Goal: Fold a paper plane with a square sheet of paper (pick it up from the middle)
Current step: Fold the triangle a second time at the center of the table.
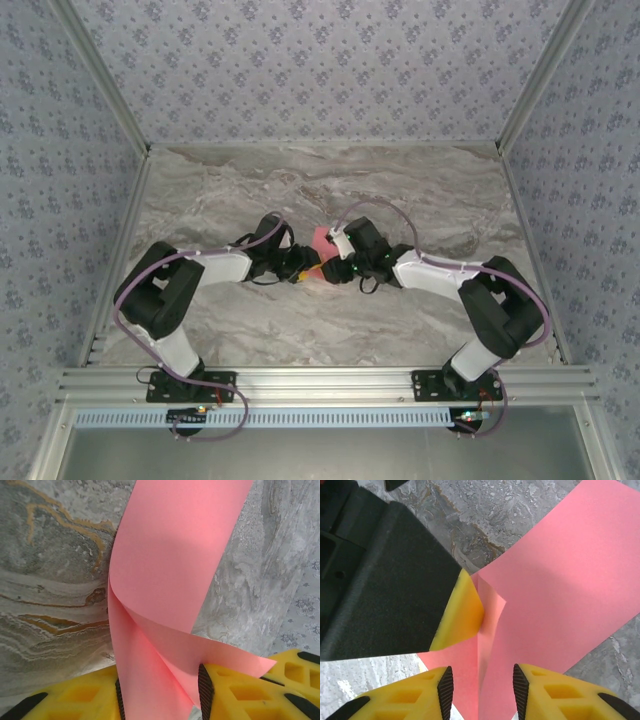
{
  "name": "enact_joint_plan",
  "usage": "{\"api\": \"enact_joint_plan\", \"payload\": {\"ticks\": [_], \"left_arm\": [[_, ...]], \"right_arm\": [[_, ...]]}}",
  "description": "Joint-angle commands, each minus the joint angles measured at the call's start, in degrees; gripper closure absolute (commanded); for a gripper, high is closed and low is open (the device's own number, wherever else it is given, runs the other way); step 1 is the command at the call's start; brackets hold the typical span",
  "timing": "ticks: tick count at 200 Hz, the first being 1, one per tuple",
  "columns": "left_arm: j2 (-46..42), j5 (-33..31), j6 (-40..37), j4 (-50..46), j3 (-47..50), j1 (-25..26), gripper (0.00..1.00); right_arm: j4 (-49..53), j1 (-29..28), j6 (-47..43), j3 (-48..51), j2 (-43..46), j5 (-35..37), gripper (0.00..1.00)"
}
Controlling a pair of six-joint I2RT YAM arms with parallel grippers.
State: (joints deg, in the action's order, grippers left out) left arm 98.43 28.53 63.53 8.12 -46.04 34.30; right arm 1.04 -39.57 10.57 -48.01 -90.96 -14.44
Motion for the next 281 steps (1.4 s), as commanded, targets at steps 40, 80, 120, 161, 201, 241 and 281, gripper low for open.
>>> {"api": "enact_joint_plan", "payload": {"ticks": [40, 80, 120, 161, 201, 241, 281], "left_arm": [[-0.21, 0.38, -1.57, -1.17, -1.68, 0.50, 0.59], [-0.32, 0.12, -1.82, -1.60, -1.68, 0.67, 0.59], [-0.61, -0.40, -1.92, -2.19, -1.50, 0.77, 0.63], [-0.71, -0.37, -2.09, -2.41, -1.68, 0.85, 0.64], [-2.14, -1.45, -3.40, -5.16, -2.03, 0.69, 0.65], [-9.98, -11.84, -9.07, -19.34, -3.93, -0.20, 0.62], [-11.79, -7.40, -8.45, -14.35, -2.79, -0.41, 0.66]], "right_arm": [[0.54, 2.31, 3.62, -2.52, -0.16, -7.18, 0.57], [0.68, 2.58, 4.26, -3.27, -1.77, -9.33, 0.58], [0.14, 3.09, 5.71, -4.27, -3.69, -9.37, 0.66], [0.13, 3.62, 6.11, -5.05, -5.36, -8.89, 0.69], [0.32, 3.90, 7.04, -6.06, -6.83, -8.16, 0.83], [0.09, 4.85, 8.73, -4.02, -4.72, -3.07, 0.96], [-0.50, 4.86, 10.23, -2.28, -2.98, -3.46, 0.97]]}}
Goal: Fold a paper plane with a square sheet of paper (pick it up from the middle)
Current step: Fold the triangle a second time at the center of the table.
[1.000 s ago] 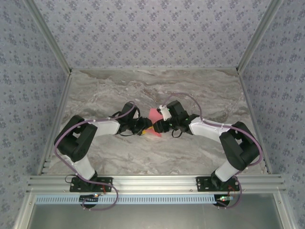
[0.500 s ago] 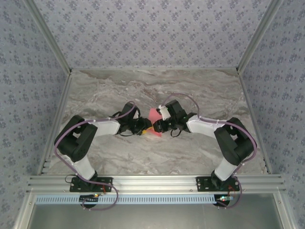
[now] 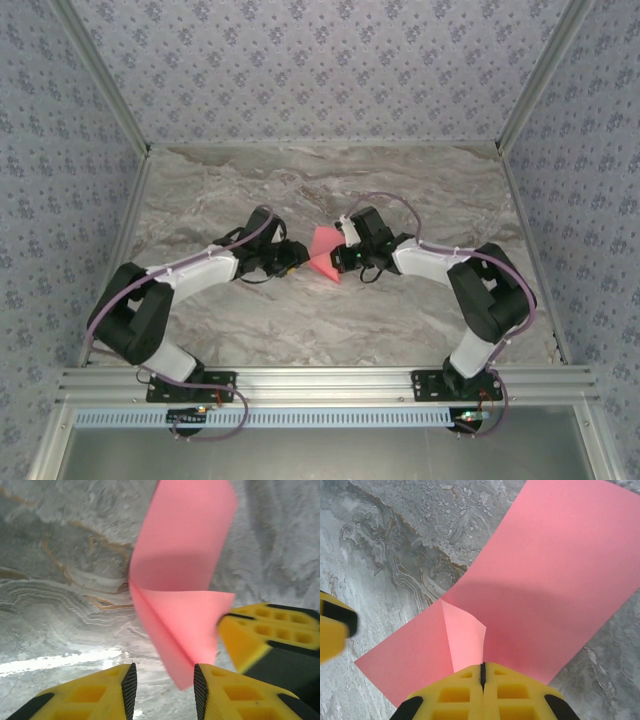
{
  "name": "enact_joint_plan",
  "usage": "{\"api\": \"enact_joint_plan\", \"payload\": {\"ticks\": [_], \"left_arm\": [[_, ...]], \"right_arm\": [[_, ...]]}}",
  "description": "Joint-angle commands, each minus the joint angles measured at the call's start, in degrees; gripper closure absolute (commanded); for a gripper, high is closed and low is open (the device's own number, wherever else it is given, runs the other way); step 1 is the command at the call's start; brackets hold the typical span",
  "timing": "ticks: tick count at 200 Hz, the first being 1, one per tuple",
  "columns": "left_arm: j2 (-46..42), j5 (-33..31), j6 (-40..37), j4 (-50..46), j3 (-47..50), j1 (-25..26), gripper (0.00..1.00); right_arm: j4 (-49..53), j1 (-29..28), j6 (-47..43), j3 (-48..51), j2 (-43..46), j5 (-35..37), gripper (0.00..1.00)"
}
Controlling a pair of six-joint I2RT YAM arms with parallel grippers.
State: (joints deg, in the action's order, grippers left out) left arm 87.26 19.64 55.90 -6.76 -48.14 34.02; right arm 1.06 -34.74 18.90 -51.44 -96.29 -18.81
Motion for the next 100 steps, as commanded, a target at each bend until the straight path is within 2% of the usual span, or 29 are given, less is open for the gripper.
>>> {"api": "enact_joint_plan", "payload": {"ticks": [1, 31, 100], "left_arm": [[-0.61, 1.74, -0.72, 0.88, -0.62, -0.11, 0.66], [0.39, 5.26, 1.14, 6.94, 0.33, 0.07, 0.71], [7.57, 7.09, 1.58, 6.81, -1.27, 2.83, 0.82]], "right_arm": [[-0.57, 0.02, 1.96, 1.20, 2.34, 0.85, 0.97], [-2.31, -0.02, 4.10, 2.60, 2.82, -1.23, 0.96], [-5.91, -0.66, 8.21, 4.66, 2.34, -3.73, 0.96]]}}
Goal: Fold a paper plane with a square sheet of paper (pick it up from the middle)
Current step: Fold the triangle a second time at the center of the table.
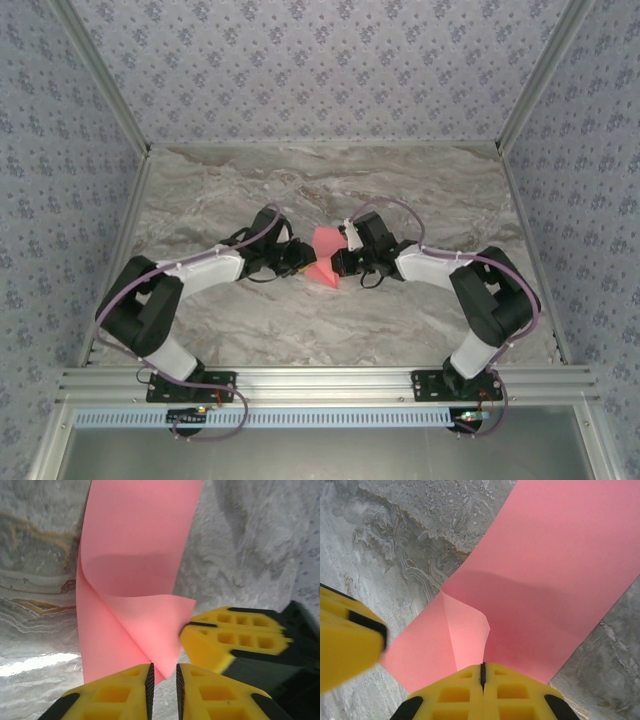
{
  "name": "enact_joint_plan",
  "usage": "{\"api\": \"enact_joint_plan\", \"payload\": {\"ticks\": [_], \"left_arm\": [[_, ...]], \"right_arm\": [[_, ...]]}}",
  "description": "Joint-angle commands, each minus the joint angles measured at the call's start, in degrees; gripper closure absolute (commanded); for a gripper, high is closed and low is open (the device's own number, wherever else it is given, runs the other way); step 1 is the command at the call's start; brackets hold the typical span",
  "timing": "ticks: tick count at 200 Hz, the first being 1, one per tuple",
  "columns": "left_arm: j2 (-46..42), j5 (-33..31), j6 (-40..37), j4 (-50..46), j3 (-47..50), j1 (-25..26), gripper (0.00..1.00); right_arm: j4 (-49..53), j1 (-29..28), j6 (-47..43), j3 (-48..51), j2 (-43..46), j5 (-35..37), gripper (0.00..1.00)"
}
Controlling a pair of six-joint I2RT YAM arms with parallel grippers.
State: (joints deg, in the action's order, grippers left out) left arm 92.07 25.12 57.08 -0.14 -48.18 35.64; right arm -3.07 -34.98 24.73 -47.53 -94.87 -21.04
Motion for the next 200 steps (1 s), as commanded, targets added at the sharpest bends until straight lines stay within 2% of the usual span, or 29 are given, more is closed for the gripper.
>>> {"api": "enact_joint_plan", "payload": {"ticks": [1, 38, 94, 125, 173, 200], "left_arm": [[2.89, 1.60, 0.40, 0.21, -1.22, 1.20, 0.82], [5.58, 1.24, 1.41, 2.57, -1.29, 1.37, 0.82], [7.33, 0.11, 1.02, 1.81, -2.57, 1.39, 0.82], [7.75, 0.11, 0.84, 1.72, -2.51, 1.43, 0.81], [8.21, 0.41, 0.65, 1.64, -2.52, 1.36, 0.81], [8.30, 0.40, 0.58, 1.64, -2.48, 1.38, 0.82]], "right_arm": [[-1.77, -0.38, 2.40, 0.76, 0.91, -1.53, 0.96], [-1.77, -0.44, 2.33, 0.86, 0.67, -2.86, 0.94], [-0.60, -0.17, 3.12, -0.69, 0.30, -4.98, 0.75], [0.54, -0.08, 3.15, -2.04, 0.26, -5.23, 0.70], [1.30, -0.09, 3.69, -4.14, -0.70, -5.58, 0.69], [2.22, -0.09, 3.59, -5.52, -1.68, -5.31, 0.73]]}}
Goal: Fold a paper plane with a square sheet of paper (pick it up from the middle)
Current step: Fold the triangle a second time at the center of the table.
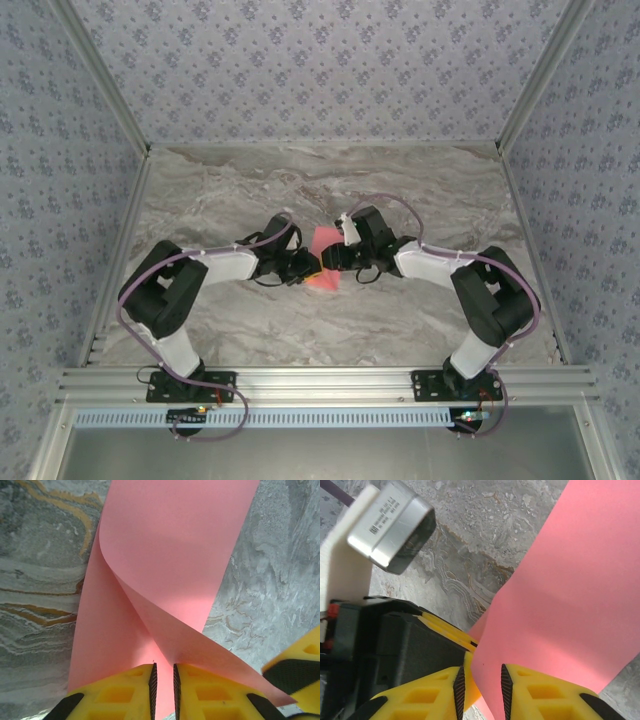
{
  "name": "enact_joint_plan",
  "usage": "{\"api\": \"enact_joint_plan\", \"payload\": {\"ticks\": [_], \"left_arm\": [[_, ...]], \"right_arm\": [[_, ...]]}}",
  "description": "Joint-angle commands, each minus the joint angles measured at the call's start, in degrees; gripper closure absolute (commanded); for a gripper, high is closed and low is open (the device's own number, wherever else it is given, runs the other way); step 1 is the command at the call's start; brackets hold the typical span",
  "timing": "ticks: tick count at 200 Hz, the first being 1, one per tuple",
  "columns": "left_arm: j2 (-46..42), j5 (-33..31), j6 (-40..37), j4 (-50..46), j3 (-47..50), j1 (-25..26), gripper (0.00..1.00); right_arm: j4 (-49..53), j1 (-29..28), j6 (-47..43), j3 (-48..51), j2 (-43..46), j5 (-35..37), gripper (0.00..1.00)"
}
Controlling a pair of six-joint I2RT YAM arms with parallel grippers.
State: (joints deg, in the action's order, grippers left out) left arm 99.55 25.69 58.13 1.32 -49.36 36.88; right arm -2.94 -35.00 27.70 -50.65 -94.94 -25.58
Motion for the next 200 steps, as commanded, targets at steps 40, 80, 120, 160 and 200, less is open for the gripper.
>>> {"api": "enact_joint_plan", "payload": {"ticks": [40, 80, 120, 160, 200], "left_arm": [[0.64, -0.12, -0.63, 0.17, -1.31, 0.16, 0.82], [0.57, -0.03, -0.67, 0.15, -1.34, 0.16, 0.82], [-0.86, -0.89, -1.19, -1.28, -1.26, 0.12, 0.82], [-4.47, -1.84, -2.48, -1.65, -0.84, 0.10, 0.78], [-5.61, -0.26, -1.98, 3.02, 0.55, 0.08, 0.76]], "right_arm": [[3.39, -0.17, 0.11, -4.08, -3.21, -2.00, 0.73], [5.50, -0.36, -0.30, -5.08, -3.98, -0.30, 0.79], [7.23, 0.07, -0.17, -4.68, -3.12, 3.06, 0.93], [8.06, 0.97, 0.61, -2.26, -1.83, 5.99, 0.97], [6.59, 1.76, 3.02, 0.95, -1.74, 7.38, 0.97]]}}
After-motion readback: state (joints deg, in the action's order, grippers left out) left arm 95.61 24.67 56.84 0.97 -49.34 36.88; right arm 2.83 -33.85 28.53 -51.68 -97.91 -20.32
